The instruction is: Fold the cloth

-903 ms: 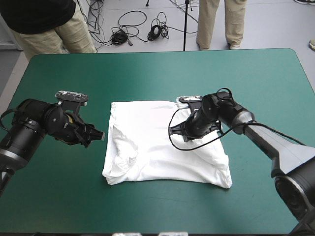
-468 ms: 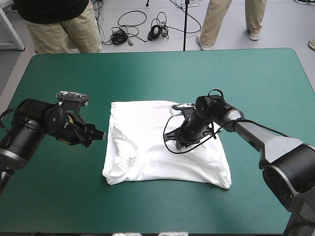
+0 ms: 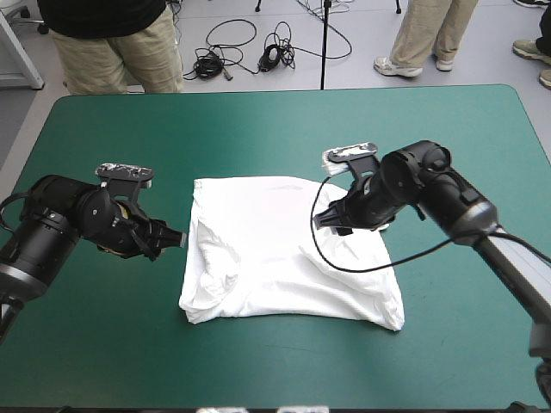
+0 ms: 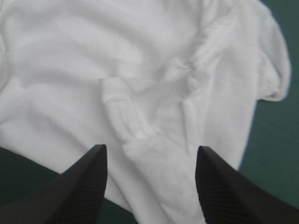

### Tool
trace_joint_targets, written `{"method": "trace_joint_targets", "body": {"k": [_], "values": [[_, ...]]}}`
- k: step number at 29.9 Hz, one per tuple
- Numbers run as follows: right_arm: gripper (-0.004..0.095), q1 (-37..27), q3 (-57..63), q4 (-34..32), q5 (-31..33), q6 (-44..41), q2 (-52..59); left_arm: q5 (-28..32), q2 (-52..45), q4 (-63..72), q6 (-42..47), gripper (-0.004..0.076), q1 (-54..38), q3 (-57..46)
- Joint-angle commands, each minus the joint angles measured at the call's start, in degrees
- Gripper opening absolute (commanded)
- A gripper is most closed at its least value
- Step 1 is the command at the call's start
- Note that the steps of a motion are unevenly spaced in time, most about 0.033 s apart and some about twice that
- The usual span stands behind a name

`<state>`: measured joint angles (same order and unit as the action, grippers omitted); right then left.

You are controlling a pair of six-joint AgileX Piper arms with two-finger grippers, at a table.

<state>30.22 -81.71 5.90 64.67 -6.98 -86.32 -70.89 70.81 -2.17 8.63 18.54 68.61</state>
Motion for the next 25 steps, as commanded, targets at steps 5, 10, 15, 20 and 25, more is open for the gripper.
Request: {"method": "trace_joint_targets", "body": {"k": [5,10,15,20,25], "values": [[0.0540,-3.4,0.1,-5.5,4.1,-5.1,11.7,3.5,-4.2,0.6,7.0,0.0402,6.8,-7.9],[0.0539,-10.3,6.9,-4.7,4.4,-5.4,16.4,6.4,-6.5,0.5,9.7,0.0402,8.8,-14.3],[0.0537,-15.4,11.2,-0.1,4.6,-3.3,18.6,8.5,-6.4,0.8,9.8,0.0402,8.8,-15.2],[0.0537,-15.4,11.3,0.9,4.4,-3.4,18.7,9.9,-4.5,3.4,9.8,0.0403,8.8,-15.4],[0.0537,-15.4,11.3,2.0,3.2,-3.4,18.7,10.6,-0.8,5.6,8.1,0.0403,8.8,-16.8]]}}
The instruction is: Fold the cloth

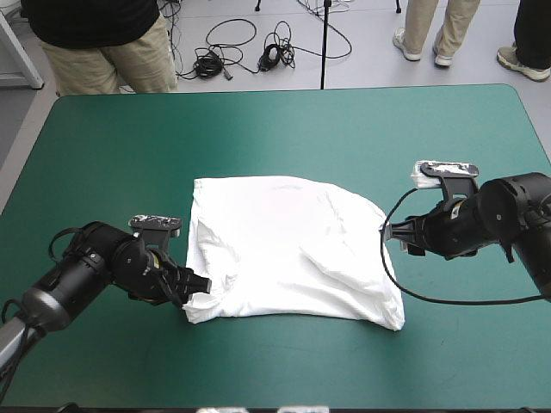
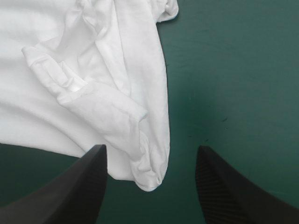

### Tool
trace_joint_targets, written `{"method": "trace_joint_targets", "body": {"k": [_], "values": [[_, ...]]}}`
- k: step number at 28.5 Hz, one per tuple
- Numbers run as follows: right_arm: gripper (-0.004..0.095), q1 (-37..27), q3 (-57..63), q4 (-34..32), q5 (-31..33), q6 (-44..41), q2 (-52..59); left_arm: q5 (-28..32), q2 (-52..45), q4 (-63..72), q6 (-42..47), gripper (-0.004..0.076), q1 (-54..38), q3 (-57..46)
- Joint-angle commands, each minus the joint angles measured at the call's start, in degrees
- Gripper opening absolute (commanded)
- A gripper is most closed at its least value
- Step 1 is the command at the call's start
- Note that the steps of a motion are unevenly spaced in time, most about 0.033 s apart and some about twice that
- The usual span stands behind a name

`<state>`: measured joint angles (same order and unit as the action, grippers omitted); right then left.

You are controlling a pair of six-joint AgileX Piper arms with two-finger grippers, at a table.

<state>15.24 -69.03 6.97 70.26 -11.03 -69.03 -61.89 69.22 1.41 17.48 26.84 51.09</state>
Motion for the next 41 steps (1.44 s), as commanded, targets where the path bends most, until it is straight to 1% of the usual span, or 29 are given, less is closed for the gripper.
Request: {"method": "trace_joint_targets", "body": {"k": [1,9,13,17,18,19,21,23,24,28,33,37,41], "values": [[0.0536,-0.4,-1.4,1.1,-2.6,0.7,1.4,2.0,1.4,2.0,-0.8,0.0403,0.5,0.5],[0.0536,-0.4,-1.4,1.1,-2.8,0.7,1.4,5.9,5.2,2.2,-0.4,0.0403,0.5,-4.7],[0.0535,-0.4,-1.4,1.1,-3.2,0.7,1.4,9.1,7.7,4.4,-1.9,0.0402,0.5,-7.0],[0.0535,-0.4,-1.4,1.1,-2.7,0.7,1.4,9.8,9.7,5.0,-3.5,0.0389,0.5,-7.2],[0.0535,-0.4,-1.4,1.1,-2.4,0.7,1.4,9.9,10.0,5.0,-3.8,0.0368,0.5,-7.2],[0.0535,-0.4,-1.4,1.1,-2.1,0.7,1.3,10.0,10.0,5.0,-3.8,0.0325,0.5,-7.2],[0.0535,-0.4,-1.4,1.0,-1.0,1.1,1.3,10.4,10.0,5.0,-3.8,0.0205,0.5,-7.2],[0.0537,-0.3,-1.4,0.9,-0.1,1.2,1.2,11.0,10.0,5.0,-4.1,0.0042,0.5,-7.2],[0.0537,-0.3,-1.4,0.9,-0.1,1.2,1.2,11.0,10.0,5.0,-4.2,-0.0011,0.5,-7.2],[0.0537,0.2,-0.6,0.8,-2.5,2.3,1.2,12.0,10.0,4.9,-4.2,-0.0009,0.5,-7.2],[0.0537,5.1,6.8,-1.1,-5.5,-0.2,1.2,12.1,10.0,4.6,-4.0,-0.0009,0.5,-7.2],[0.0537,9.5,14.4,-7.0,-11.9,-5.6,1.1,11.8,10.0,4.6,-5.0,-0.0009,0.5,-7.2],[0.0538,11.1,20.7,-5.1,-16.7,-7.0,-0.7,11.7,10.0,4.6,-5.8,-0.0009,0.5,-7.2]]}}
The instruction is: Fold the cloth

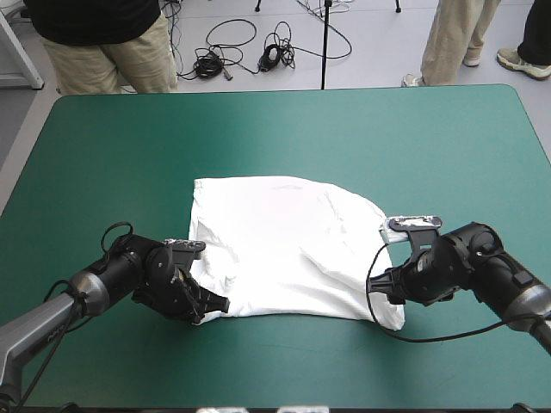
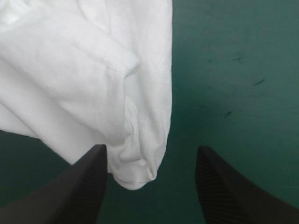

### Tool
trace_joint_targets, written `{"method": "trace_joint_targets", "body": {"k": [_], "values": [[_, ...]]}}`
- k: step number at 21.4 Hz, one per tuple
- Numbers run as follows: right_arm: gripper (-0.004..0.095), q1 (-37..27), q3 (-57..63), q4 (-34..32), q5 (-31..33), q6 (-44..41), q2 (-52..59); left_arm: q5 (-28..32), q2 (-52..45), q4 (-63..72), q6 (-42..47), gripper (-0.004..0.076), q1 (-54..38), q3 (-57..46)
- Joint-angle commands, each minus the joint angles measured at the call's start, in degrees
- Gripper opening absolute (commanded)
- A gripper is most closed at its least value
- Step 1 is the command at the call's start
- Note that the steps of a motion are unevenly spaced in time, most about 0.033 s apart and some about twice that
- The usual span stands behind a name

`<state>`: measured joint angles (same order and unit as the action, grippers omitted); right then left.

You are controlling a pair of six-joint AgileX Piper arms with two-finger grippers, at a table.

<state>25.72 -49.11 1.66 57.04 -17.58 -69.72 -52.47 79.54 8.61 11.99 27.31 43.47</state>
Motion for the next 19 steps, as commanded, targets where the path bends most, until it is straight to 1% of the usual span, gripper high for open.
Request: {"method": "trace_joint_targets", "body": {"k": [1,5,8,10,11,12,13,16,19], "values": [[0.0538,0.9,1.5,0.2,-4.3,-0.6,-0.7,2.3,-0.4,-2.6,-0.6,-0.0009,0.1,0.5],[0.0536,2.9,5.6,2.3,-7.6,-1.5,-4.8,2.3,-0.4,-2.6,-1.1,-0.0009,0.1,0.5],[0.0532,5.6,8.4,3.5,-9.4,-4.0,-7.5,2.3,-0.4,-2.6,-1.1,-0.0009,0.1,0.5],[0.0409,5.8,9.1,5.2,-9.5,-4.3,-8.0,2.5,-0.4,-2.8,-1.1,-0.0009,0.1,0.5],[0.0182,5.8,9.1,5.4,-9.7,-4.6,-7.9,2.4,-0.4,-2.8,-1.1,-0.0009,0.1,0.5],[0.0049,5.8,9.0,5.4,-9.7,-4.6,-7.8,2.4,-0.4,-2.8,-1.1,-0.0009,0.1,0.5],[-0.0007,5.8,8.7,5.1,-9.7,-4.9,-7.8,2.4,-0.4,-2.8,-1.1,-0.0009,0.1,0.7],[-0.0017,5.7,7.0,4.1,-8.0,-5.1,-7.0,0.9,-0.4,-3.2,-1.1,-0.0009,0.0,2.6],[-0.0017,5.7,3.7,0.7,-4.9,-6.5,-5.3,-1.7,-0.4,-4.4,-1.1,-0.0009,0.0,5.6]]}}
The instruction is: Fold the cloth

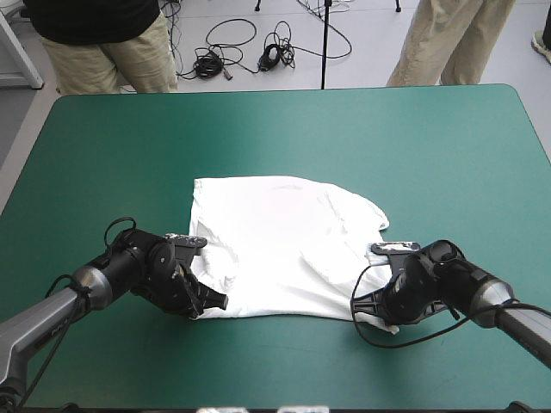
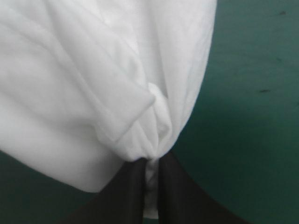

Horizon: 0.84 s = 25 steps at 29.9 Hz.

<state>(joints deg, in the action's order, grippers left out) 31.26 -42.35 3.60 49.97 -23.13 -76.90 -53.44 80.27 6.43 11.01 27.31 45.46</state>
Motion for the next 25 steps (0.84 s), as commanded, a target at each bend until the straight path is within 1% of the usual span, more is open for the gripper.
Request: {"method": "trace_joint_targets", "body": {"k": [1,4,6,10,13,17,22,25], "values": [[-0.0017,0.2,-4.6,-3.6,3.2,-2.1,2.7,-1.8,-1.1,-3.3,-0.1,-0.0009,0.0,4.9],[-0.0017,0.2,-10.1,-8.6,5.8,-4.3,4.2,-5.2,-1.1,-6.4,-0.1,-0.0009,0.0,9.2],[-0.0017,0.1,-13.1,-10.6,6.5,-4.3,4.6,-6.5,-1.1,-8.4,-0.1,-0.0009,0.0,12.2],[-0.0017,0.0,-20.0,-14.6,6.7,-4.3,3.6,-6.4,-1.1,-11.9,0.1,-0.0009,0.0,18.7],[-0.0017,-1.8,-24.0,-15.2,5.4,-4.3,1.9,-5.3,-0.7,-14.9,1.3,-0.0009,0.0,22.9],[-0.0017,-5.8,-28.9,-13.7,3.2,-2.8,-0.7,-5.1,1.4,-19.2,2.8,-0.0009,-1.1,27.7],[-0.0017,-11.4,-35.9,-6.0,2.2,5.9,-6.3,-3.8,7.3,-19.3,2.7,-0.0009,-5.4,34.3],[-0.0017,-13.9,-40.1,-2.8,2.2,8.7,-10.0,-1.8,10.8,-19.4,2.4,-0.0009,-7.0,38.3]]}}
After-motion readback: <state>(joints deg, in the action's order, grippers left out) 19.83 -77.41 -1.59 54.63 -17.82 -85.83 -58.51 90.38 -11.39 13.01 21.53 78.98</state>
